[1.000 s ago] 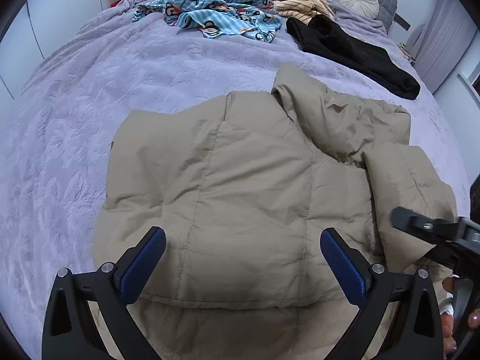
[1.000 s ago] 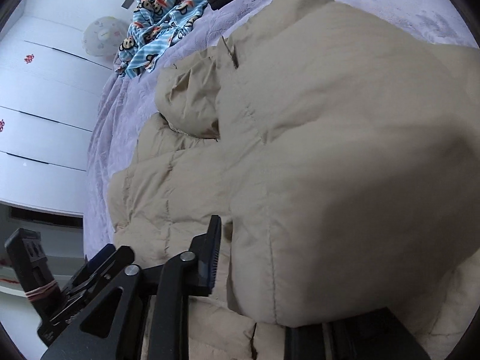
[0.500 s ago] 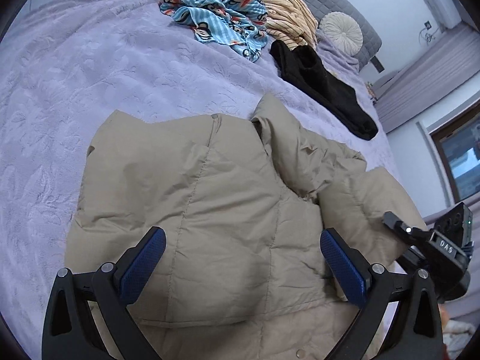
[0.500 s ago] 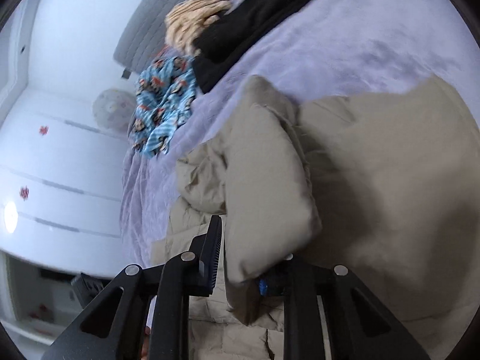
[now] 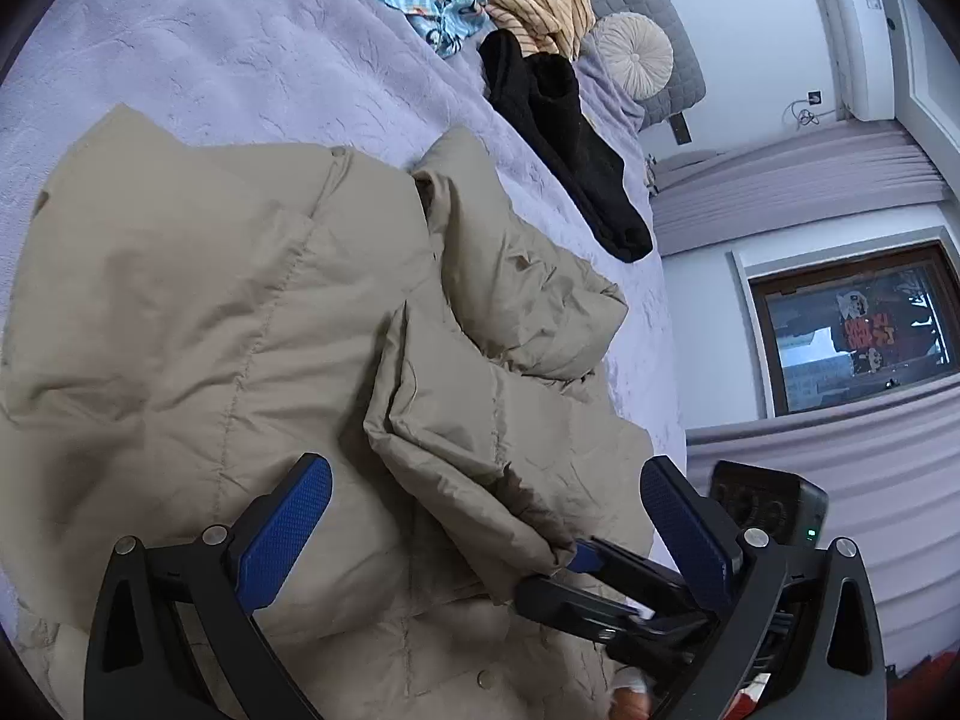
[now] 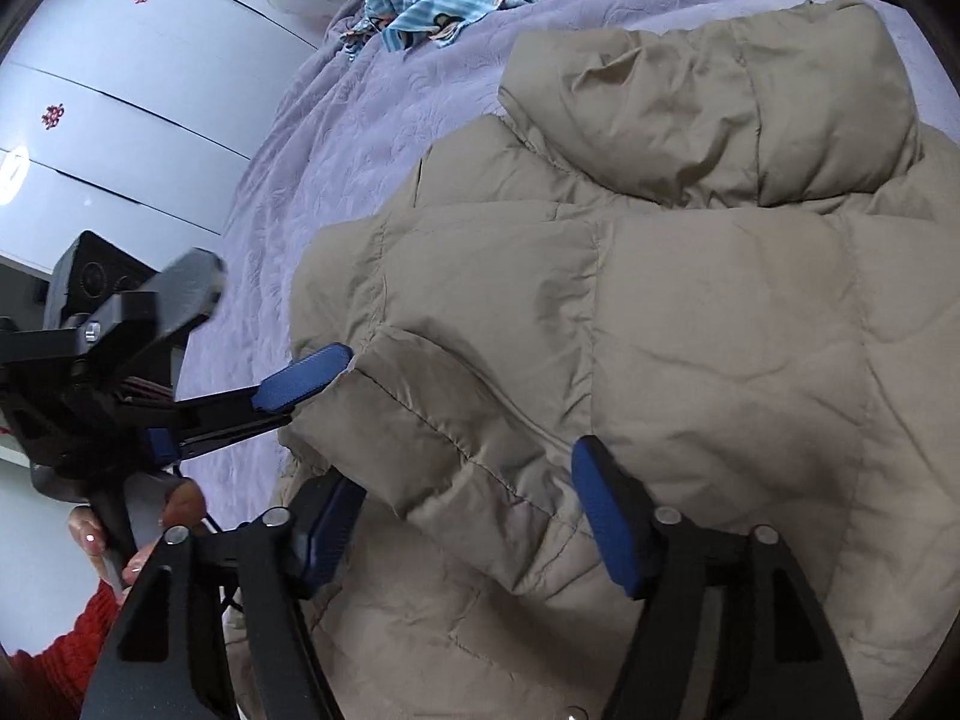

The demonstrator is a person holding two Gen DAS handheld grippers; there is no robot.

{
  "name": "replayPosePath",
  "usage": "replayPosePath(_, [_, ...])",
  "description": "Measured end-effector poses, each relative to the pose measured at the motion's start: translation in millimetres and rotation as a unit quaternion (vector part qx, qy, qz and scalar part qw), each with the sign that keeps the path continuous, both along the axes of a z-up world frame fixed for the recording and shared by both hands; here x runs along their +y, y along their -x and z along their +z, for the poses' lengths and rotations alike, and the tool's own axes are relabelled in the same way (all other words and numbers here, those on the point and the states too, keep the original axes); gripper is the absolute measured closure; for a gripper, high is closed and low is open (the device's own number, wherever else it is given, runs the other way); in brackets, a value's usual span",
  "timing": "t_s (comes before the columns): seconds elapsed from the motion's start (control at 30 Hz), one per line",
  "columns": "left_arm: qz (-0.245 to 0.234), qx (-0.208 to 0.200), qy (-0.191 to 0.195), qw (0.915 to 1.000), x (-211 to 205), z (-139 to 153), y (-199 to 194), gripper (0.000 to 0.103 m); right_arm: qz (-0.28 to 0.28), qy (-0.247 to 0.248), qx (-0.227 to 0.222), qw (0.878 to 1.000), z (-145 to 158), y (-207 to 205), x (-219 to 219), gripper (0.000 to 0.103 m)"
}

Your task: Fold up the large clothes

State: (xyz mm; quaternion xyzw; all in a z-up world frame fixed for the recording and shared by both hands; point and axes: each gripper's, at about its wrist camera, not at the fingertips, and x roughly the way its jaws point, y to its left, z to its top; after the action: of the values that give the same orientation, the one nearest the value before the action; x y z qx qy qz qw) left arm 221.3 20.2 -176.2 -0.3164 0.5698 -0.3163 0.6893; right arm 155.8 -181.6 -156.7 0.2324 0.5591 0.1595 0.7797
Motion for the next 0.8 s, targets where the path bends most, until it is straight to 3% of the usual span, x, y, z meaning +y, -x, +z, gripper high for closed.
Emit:
replayPosePath(0.1, [-0.015, 0.012, -0.019, 0.9996, -13, -8, 0, 0.000, -0.023, 0.011, -0.028, 0.999, 23, 37, -34, 0.029])
replayPosePath(0.17, [-0.027, 0.016, -0.026, 0.9992, -23, -13, -1, 0.000, -0.045, 0.030, -0.020, 0.998, 25, 67, -64, 0.030])
replayPosePath(0.2, [-0.033, 0.015, -0.031, 0.9989, -26, -15, 0, 0.000, -0.053, 0.039, -0.008, 0.998, 22, 80, -75, 0.034])
replayPosePath(0.23, [-0.037, 0.014, -0.037, 0.9985, -32, -17, 0, 0.002, -0.060, 0.048, 0.008, 0.997, 16, 95, -88, 0.051])
replayPosePath(0.27, [-0.043, 0.018, -0.043, 0.9980, -39, -19, 0, 0.012, -0.064, 0.056, 0.025, 0.996, 10, 108, -100, 0.065])
replayPosePath(0.33, [-0.059, 0.039, -0.048, 0.9963, -52, -26, 0, 0.046, -0.082, 0.071, 0.060, 0.992, -6, 133, -124, 0.073])
replayPosePath(0.37, [-0.070, 0.049, -0.052, 0.9950, -57, -30, 1, 0.082, -0.096, 0.068, 0.068, 0.991, -12, 142, -135, 0.080])
replayPosePath(0.4, [-0.080, 0.057, -0.062, 0.9933, -65, -33, 2, 0.095, -0.108, 0.067, 0.070, 0.989, -15, 147, -143, 0.083])
replayPosePath(0.47, [-0.080, 0.049, -0.072, 0.9930, -72, -27, 5, 0.095, -0.123, 0.086, 0.060, 0.987, -15, 151, -155, 0.084])
replayPosePath(0.63, [-0.047, -0.024, -0.026, 0.9983, -68, 33, -7, 0.095, -0.133, 0.146, 0.019, 0.980, -4, 136, -164, 0.085])
replayPosePath(0.73, [-0.027, -0.060, -0.026, 0.9975, -56, 59, -18, 0.095, -0.144, 0.209, -0.005, 0.967, 5, 125, -173, 0.085])
replayPosePath(0.8, [-0.030, -0.056, -0.040, 0.9972, -51, 55, -20, 0.095, -0.166, 0.244, -0.020, 0.955, 14, 127, -189, 0.089])
